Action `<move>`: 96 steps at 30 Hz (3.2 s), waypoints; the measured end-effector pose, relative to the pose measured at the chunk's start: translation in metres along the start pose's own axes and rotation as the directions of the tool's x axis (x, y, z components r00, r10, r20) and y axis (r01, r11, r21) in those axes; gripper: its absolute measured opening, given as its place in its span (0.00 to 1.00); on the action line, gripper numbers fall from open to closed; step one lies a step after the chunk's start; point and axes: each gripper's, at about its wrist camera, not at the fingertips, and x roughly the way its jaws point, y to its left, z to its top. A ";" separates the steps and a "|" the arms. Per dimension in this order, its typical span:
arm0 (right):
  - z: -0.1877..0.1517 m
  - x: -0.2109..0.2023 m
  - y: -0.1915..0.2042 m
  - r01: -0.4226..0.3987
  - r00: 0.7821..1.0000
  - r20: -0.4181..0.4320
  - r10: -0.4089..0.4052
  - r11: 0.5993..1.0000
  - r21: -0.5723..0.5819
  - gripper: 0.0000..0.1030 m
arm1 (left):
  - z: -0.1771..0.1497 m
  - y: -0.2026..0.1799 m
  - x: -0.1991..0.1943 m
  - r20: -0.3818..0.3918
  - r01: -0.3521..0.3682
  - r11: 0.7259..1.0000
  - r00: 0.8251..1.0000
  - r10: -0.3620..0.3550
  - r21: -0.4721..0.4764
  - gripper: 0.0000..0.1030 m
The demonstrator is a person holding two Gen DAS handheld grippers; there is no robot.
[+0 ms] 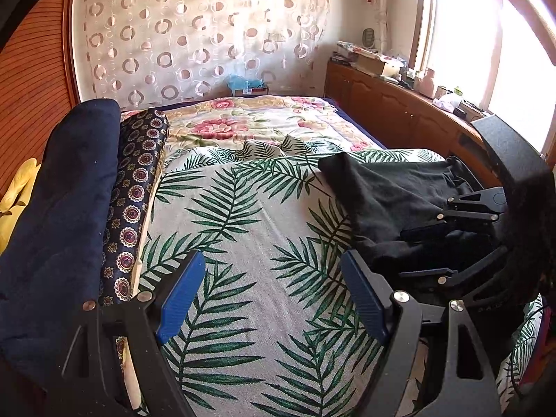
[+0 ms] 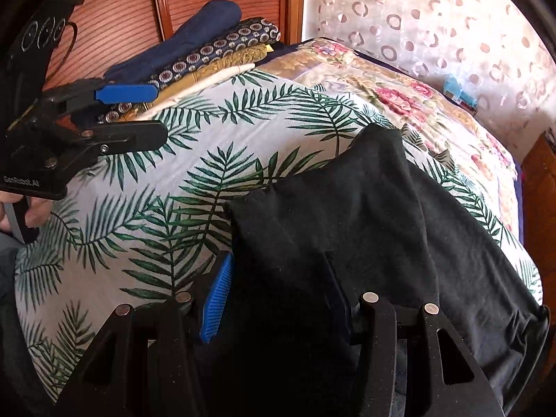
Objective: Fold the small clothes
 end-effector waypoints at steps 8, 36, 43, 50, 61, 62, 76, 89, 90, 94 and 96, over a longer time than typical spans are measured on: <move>0.002 0.001 0.006 0.034 0.999 0.003 -0.034 0.998 -0.060 0.49 | -0.002 -0.003 0.001 -0.010 0.005 1.000 1.000 -0.005 0.005 0.79; -0.079 -0.136 -0.197 0.197 0.943 0.139 -0.304 0.842 0.502 0.06 | -0.005 -0.051 0.001 -0.039 0.091 0.993 0.995 -0.088 0.076 0.79; -0.107 -0.108 -0.219 0.300 0.933 -0.001 -0.361 0.775 0.557 0.18 | -0.008 -0.072 -0.001 -0.055 0.112 0.988 0.993 -0.106 0.109 0.79; -0.127 -0.139 -0.165 0.279 0.919 0.088 -0.383 0.793 0.541 0.32 | -0.009 -0.097 -0.010 -0.036 0.151 0.980 0.988 -0.148 0.129 0.79; -0.208 -0.159 -0.085 0.186 0.945 0.130 -0.300 0.821 0.540 0.32 | -0.023 -0.139 -0.020 -0.048 0.202 0.964 0.979 -0.197 0.175 0.79; -0.212 -0.157 -0.080 0.175 0.948 0.130 -0.289 0.820 0.545 0.32 | -0.025 -0.142 -0.021 -0.049 0.206 0.962 0.978 -0.201 0.177 0.79; -0.209 -0.135 -0.080 0.171 0.963 0.094 -0.253 0.841 0.513 0.30 | -0.036 -0.152 -0.035 -0.057 0.222 0.957 0.975 -0.215 0.184 0.79; -0.229 -0.232 -0.105 0.152 0.935 0.194 -0.297 0.830 0.537 0.06 | -0.037 -0.152 -0.036 -0.051 0.229 0.956 0.973 -0.223 0.181 0.79; -0.236 -0.237 -0.108 0.165 0.934 0.182 -0.307 0.823 0.543 0.06 | -0.037 -0.153 -0.036 -0.051 0.231 0.956 0.973 -0.225 0.180 0.79; -0.258 -0.231 -0.120 0.216 0.943 0.092 -0.319 0.799 0.562 0.07 | -0.037 -0.155 -0.033 -0.057 0.236 0.954 0.972 -0.230 0.182 0.79; -0.262 -0.222 -0.123 0.283 0.935 0.026 -0.353 0.790 0.545 0.19 | -0.038 -0.158 -0.032 -0.064 0.241 0.953 0.970 -0.233 0.186 0.79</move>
